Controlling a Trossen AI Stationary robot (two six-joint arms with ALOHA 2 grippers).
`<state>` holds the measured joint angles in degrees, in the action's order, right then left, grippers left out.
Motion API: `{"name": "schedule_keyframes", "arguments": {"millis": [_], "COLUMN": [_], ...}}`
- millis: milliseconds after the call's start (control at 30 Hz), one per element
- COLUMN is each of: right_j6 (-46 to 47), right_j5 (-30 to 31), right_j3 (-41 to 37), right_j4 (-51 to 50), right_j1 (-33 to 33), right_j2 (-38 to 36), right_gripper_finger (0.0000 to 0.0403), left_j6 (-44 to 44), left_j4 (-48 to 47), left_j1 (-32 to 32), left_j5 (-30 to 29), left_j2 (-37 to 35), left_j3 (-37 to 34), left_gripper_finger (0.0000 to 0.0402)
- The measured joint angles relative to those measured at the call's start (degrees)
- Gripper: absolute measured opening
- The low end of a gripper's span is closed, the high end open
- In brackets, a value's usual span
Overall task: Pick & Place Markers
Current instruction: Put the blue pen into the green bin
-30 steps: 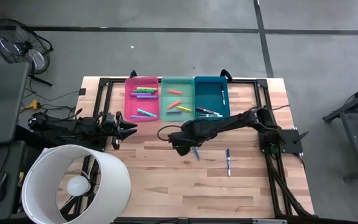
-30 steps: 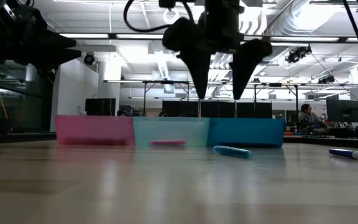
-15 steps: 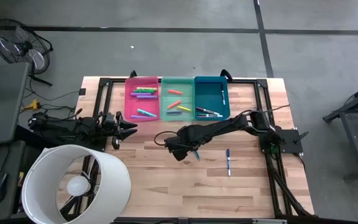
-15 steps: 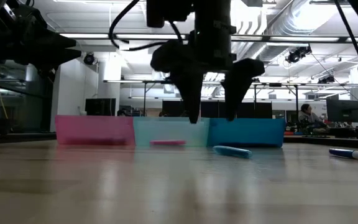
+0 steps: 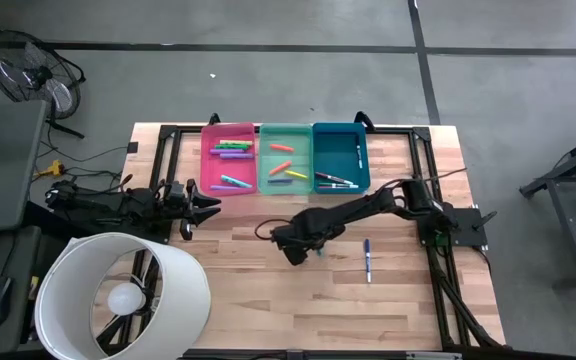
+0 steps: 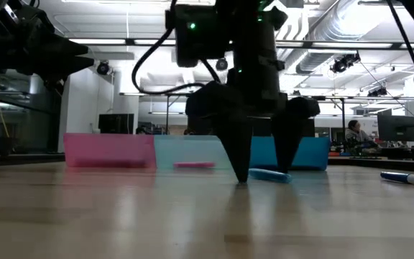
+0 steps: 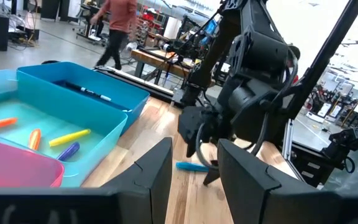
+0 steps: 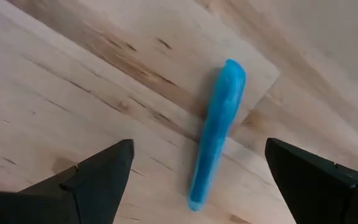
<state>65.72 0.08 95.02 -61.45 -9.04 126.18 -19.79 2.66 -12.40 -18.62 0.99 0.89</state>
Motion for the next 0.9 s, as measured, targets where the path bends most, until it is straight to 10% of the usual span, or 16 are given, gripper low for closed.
{"name": "schedule_keyframes", "arguments": {"millis": [900], "right_j6": [2.9], "right_j5": [-2.6], "right_j3": [-5.7], "right_j4": [8.2], "right_j1": [-1.0], "right_j2": [-0.4], "right_gripper_finger": [0.0235], "left_j6": [0.0], "left_j4": [0.0], "left_j1": [0.0], "left_j5": [0.0], "left_j2": [0.0], "left_j3": [0.0], "left_gripper_finger": [0.0127]}}
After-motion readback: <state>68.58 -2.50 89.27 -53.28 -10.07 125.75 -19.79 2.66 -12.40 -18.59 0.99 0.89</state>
